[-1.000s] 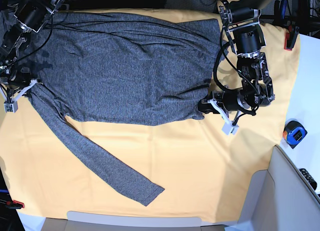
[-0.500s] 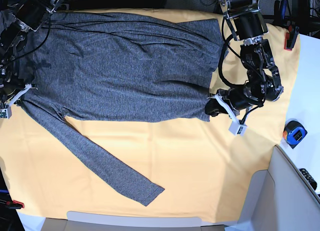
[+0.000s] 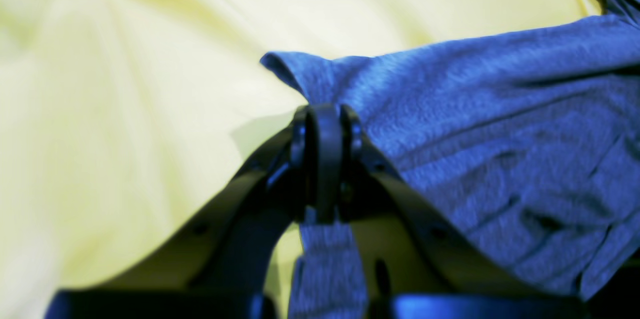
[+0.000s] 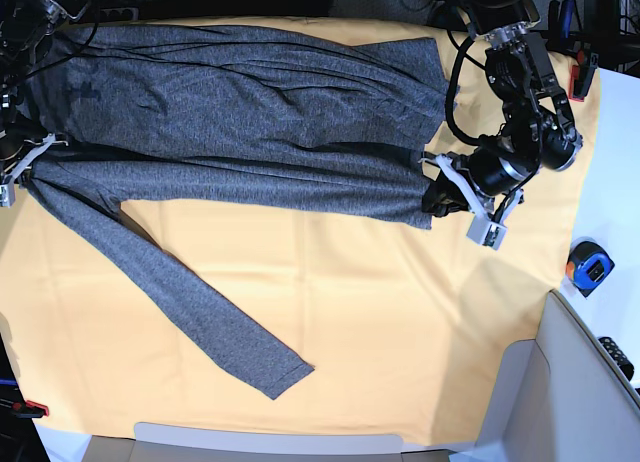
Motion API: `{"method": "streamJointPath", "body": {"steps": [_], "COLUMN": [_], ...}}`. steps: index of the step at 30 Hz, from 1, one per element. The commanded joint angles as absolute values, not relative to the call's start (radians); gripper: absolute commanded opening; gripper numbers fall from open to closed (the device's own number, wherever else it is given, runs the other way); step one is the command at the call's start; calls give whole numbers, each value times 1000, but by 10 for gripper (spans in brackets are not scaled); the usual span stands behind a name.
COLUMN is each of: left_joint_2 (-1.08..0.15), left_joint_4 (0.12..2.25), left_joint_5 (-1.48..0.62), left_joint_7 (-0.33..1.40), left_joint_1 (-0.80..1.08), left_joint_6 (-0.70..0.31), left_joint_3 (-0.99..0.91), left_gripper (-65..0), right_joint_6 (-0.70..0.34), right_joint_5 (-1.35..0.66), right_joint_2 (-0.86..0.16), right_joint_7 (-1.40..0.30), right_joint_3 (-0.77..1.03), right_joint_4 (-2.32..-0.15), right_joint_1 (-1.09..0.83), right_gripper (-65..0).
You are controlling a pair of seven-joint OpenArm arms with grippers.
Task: Fold the T-shirt properly
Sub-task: 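Fold the grasped side edge over the body, both grippers moving toward the shoulders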
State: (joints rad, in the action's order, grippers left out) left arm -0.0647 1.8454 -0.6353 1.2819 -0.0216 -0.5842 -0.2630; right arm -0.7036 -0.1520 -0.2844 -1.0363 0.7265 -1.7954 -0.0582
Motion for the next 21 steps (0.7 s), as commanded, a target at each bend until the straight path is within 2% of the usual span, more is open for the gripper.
{"method": "streamJointPath", "body": {"steps": [1,21], "left_joint_2": [-73,-76], "left_joint_4": [1882,1975], "left_joint_5": [-650,-647], "left_joint_7": [1265,1256], "left_joint_1": [-21,174], "left_joint_6": [-587,-587], "left_joint_3": [-266,-272], "left_gripper": [-648,-648], "right_joint_6": [-698,-698], "right_joint_5": [-151,-148], "right_joint_2": [-308,-308], "right_joint_7": [-1015,-1015], "right_joint_3": [745,837], "right_joint_4": [-1814,-1814], "right_joint_1": [-59,-234], "right_gripper": [-650,-650]}}
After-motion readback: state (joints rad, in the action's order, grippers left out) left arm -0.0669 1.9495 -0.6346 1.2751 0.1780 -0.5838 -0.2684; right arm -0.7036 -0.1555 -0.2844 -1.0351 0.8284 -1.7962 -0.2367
